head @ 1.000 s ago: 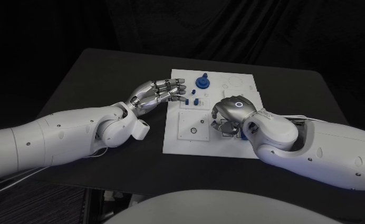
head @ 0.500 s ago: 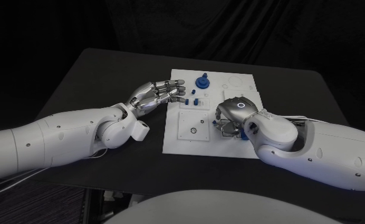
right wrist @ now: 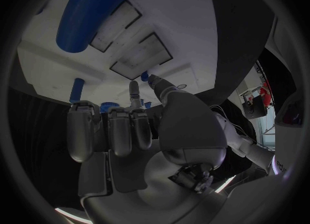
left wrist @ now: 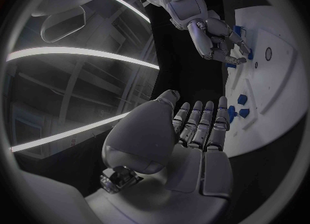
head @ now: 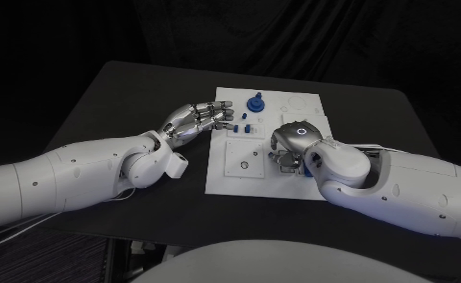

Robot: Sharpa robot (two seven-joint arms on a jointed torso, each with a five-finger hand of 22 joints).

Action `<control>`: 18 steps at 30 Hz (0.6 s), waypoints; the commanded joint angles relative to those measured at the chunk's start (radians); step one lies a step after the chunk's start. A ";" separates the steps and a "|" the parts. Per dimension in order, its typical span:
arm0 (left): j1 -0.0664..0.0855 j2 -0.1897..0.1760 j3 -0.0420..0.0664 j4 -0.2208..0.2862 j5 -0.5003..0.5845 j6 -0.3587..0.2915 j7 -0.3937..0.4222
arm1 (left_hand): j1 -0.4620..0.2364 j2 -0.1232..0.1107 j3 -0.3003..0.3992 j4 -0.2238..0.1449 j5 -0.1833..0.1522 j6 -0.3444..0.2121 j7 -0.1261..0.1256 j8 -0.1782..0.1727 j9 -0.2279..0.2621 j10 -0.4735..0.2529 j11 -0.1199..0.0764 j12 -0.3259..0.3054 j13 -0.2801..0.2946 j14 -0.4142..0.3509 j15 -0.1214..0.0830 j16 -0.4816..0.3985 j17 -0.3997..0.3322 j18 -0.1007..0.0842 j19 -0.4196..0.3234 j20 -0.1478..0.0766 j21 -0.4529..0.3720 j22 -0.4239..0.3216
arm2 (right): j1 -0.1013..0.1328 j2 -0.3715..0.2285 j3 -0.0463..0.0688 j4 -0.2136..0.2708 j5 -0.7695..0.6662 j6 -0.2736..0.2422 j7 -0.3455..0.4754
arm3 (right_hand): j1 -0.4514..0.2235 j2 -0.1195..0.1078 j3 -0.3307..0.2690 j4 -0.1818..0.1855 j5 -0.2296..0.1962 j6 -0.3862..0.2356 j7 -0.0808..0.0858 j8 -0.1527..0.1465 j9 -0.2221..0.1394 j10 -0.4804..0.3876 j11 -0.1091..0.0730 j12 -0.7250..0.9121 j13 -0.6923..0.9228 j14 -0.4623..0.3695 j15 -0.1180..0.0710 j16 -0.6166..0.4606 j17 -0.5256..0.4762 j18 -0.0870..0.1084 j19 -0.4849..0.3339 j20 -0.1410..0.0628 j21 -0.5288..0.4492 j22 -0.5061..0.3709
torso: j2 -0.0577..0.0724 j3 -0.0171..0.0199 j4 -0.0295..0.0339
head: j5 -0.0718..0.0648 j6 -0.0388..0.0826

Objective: Assemble the parts on the task board

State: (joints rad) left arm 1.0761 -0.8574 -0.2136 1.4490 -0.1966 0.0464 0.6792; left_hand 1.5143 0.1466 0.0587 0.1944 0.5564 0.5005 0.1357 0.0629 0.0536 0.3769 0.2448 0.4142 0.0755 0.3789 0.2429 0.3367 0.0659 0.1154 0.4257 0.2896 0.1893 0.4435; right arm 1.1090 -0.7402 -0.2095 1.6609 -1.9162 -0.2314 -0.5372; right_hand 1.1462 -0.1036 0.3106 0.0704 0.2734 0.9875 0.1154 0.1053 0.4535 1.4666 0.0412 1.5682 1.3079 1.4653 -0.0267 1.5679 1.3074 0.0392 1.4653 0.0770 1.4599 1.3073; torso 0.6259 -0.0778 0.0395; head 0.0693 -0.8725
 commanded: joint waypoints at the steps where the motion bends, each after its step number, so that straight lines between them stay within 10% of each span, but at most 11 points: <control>1: -0.002 0.001 0.001 0.002 0.002 0.012 0.034 | -0.006 -0.005 0.005 -0.002 -0.006 -0.003 0.000 -0.002 0.000 -0.006 -0.001 0.004 -0.001 -0.007 0.001 0.005 -0.001 0.001 -0.010 0.000 -0.006 -0.001 | -0.004 0.004 0.000 -0.007 -0.005 0.009 -0.013 | -0.005 0.009 -0.001 0.008 0.000 0.011 0.000 -0.004 -0.002 0.104 0.000 0.003 0.263 0.105 0.001 0.003 0.263 -0.010 0.055 0.005 -0.005 0.225 | 0.000 0.0001 -0.0001 | 0.002 0.000; 18: -0.003 0.003 0.001 0.002 0.002 0.014 0.034 | -0.005 -0.005 0.007 -0.002 -0.006 -0.003 0.000 -0.002 0.000 -0.007 -0.001 0.005 -0.001 -0.008 0.002 0.005 -0.001 0.000 -0.010 0.000 -0.006 -0.001 | -0.009 0.027 0.000 -0.038 -0.005 0.012 0.008 | -0.008 0.017 0.001 0.015 0.000 0.020 -0.003 -0.005 -0.005 0.104 -0.002 0.003 0.263 0.105 0.000 0.003 0.263 -0.009 0.053 0.004 -0.009 0.224 | 0.000 0.0002 0.0008 | 0.004 0.000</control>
State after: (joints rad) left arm 1.0755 -0.8563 -0.2136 1.4490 -0.1966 0.0472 0.6792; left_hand 1.5143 0.1466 0.0614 0.1916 0.5564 0.5005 0.1358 0.0629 0.0536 0.3768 0.2447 0.4141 0.0756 0.3789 0.2428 0.3367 0.0659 0.1155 0.4257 0.2897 0.1893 0.4436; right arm 1.1027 -0.7133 -0.2097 1.6239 -1.9162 -0.2258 -0.5307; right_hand 1.1368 -0.0942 0.3132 0.0787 0.2734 0.9993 0.1128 0.1053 0.4497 1.4666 0.0412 1.5682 1.3077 1.4653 -0.0267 1.5679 1.3074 0.0391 1.4653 0.0769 1.4547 1.3073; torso 0.6262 -0.0776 0.0395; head 0.0723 -0.8725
